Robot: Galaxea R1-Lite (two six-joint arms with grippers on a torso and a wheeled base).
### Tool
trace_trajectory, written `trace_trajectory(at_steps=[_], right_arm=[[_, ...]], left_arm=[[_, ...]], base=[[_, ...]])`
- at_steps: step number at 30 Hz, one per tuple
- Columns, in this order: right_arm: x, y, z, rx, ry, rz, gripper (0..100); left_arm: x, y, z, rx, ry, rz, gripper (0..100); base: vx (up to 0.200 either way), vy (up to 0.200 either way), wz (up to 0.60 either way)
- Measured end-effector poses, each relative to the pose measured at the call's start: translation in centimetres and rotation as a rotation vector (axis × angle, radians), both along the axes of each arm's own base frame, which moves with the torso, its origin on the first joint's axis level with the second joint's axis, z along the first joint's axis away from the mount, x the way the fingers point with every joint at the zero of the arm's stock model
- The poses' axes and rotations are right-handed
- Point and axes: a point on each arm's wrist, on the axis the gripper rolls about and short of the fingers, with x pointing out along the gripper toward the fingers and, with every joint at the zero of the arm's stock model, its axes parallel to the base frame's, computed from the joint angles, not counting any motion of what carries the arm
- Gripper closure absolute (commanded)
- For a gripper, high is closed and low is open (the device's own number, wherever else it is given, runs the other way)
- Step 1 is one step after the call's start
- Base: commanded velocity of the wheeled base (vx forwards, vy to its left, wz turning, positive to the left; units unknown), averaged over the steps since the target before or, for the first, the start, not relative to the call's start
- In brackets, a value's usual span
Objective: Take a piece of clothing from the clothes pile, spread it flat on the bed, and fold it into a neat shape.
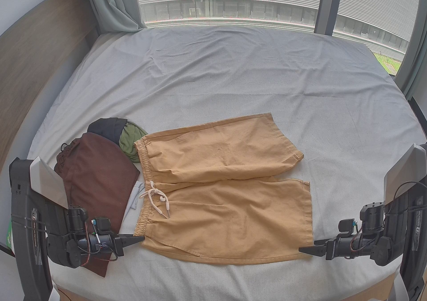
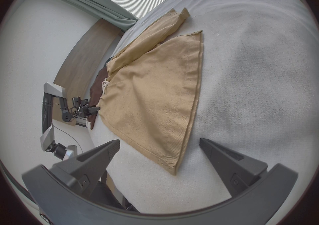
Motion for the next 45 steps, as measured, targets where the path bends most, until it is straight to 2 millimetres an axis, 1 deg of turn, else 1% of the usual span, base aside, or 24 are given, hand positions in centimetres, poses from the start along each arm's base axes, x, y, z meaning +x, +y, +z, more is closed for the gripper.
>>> trace_trajectory(at_steps=[9, 22, 23, 38, 45], right_arm=[[-0.26, 0.11, -0.07, 0.013, 0.013, 0.019, 0], [-0.47, 0.81, -0.44, 0.026, 0.034, 0.061, 0], [-0.45, 0.81, -0.48, 0.026, 0.034, 0.061, 100], [-0.02, 0.84, -0.87, 0.022, 0.031, 0.055, 100], [-0.19, 0.81, -0.81, 0.020, 0.036, 0.053, 100]], left_arm=[[0.03, -0.03, -0.03, 0.000, -0.002, -0.002, 100], [0.08, -0.02, -0.02, 0.001, -0.005, -0.002, 100], [0.08, 0.01, -0.02, 0.001, -0.005, -0.002, 100], [0.07, 0.02, 0.02, -0.003, -0.006, -0.004, 100], [-0.58, -0.21, 0.51, -0.021, 0.008, -0.025, 100]], base=[[0.000, 0.000, 0.00], [0.000, 0.000, 0.00], [0.000, 0.000, 0.00], [0.000, 0.000, 0.00], [0.000, 0.000, 0.00]])
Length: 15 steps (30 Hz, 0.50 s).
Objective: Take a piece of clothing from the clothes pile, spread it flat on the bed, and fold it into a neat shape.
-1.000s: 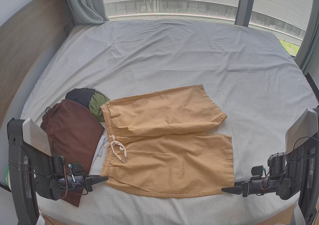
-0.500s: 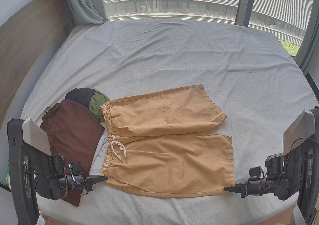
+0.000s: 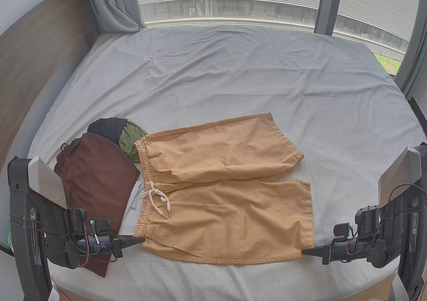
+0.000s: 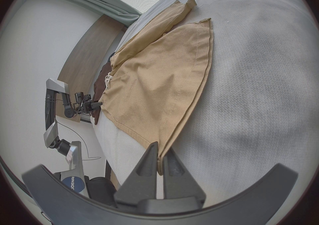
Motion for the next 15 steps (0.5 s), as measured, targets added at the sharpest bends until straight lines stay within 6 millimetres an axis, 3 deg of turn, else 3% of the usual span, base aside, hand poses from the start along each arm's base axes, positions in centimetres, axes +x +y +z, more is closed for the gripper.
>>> trace_trajectory(at_steps=[10, 15], right_arm=[[-0.7, -0.2, 0.2, -0.041, -0.036, 0.042, 100], [-0.9, -0.6, 0.2, -0.070, -0.072, 0.071, 100]], left_arm=[[-0.5, 0.2, 0.5, -0.020, -0.010, -0.026, 100], [-1.9, 0.1, 1.0, -0.038, 0.031, -0.038, 100]], base=[[0.000, 0.000, 0.00], [0.000, 0.000, 0.00]])
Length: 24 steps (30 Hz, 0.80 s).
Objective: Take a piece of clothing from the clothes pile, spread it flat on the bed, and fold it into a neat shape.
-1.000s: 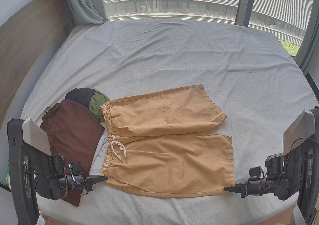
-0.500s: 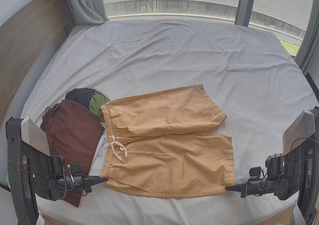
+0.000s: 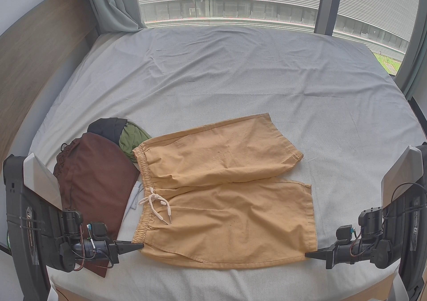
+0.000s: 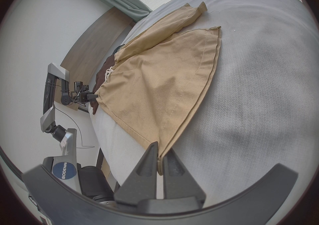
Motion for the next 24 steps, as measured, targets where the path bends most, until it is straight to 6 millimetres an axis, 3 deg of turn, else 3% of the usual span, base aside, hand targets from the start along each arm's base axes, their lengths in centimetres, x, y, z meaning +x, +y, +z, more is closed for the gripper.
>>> trace_trajectory(at_steps=[14, 24], right_arm=[[-0.2, -0.7, -0.1, 0.000, -0.026, 0.030, 100], [0.0, -0.8, 0.5, 0.043, -0.054, 0.051, 100]], left_arm=[[-3.2, 0.1, 1.0, 0.042, -0.005, -0.030, 100], [-2.2, 0.1, 1.0, 0.023, -0.033, -0.038, 100]], base=[[0.000, 0.000, 0.00], [0.000, 0.000, 0.00]])
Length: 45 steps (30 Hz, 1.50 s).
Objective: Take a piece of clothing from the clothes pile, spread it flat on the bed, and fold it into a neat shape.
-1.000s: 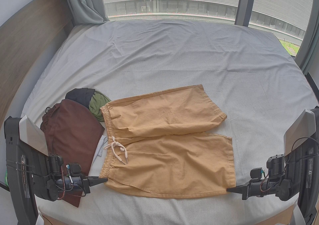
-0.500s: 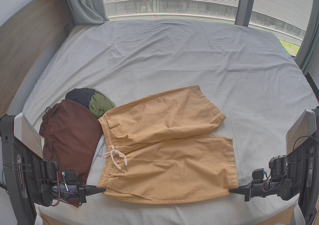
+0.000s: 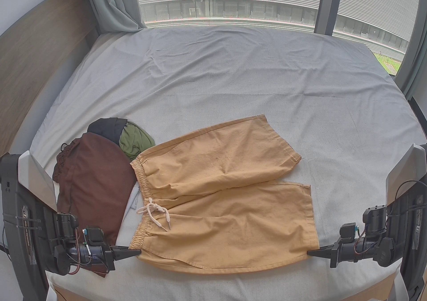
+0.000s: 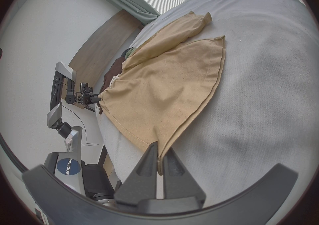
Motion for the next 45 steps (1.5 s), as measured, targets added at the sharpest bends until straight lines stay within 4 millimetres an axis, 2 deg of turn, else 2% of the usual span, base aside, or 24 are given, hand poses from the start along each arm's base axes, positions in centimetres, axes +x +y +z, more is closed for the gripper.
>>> trace_trajectory(at_steps=[9, 21, 35, 45], right_arm=[[0.9, 0.3, 1.9, 0.076, -0.033, -0.025, 100], [2.3, 0.9, 5.9, 0.181, -0.120, -0.056, 100], [2.3, 1.4, 8.8, 0.220, -0.218, -0.042, 100], [1.8, 1.5, 11.0, 0.250, -0.279, -0.039, 100]], left_arm=[[1.4, -0.6, 2.2, -0.073, 0.024, 0.023, 100], [3.0, -1.5, 5.2, -0.087, -0.096, -0.005, 100], [4.2, -1.6, 7.5, -0.151, -0.090, 0.029, 100], [4.7, -1.7, 8.1, -0.145, -0.117, 0.051, 100]], base=[[0.000, 0.000, 0.00], [0.000, 0.000, 0.00], [0.000, 0.000, 0.00], [0.000, 0.000, 0.00]])
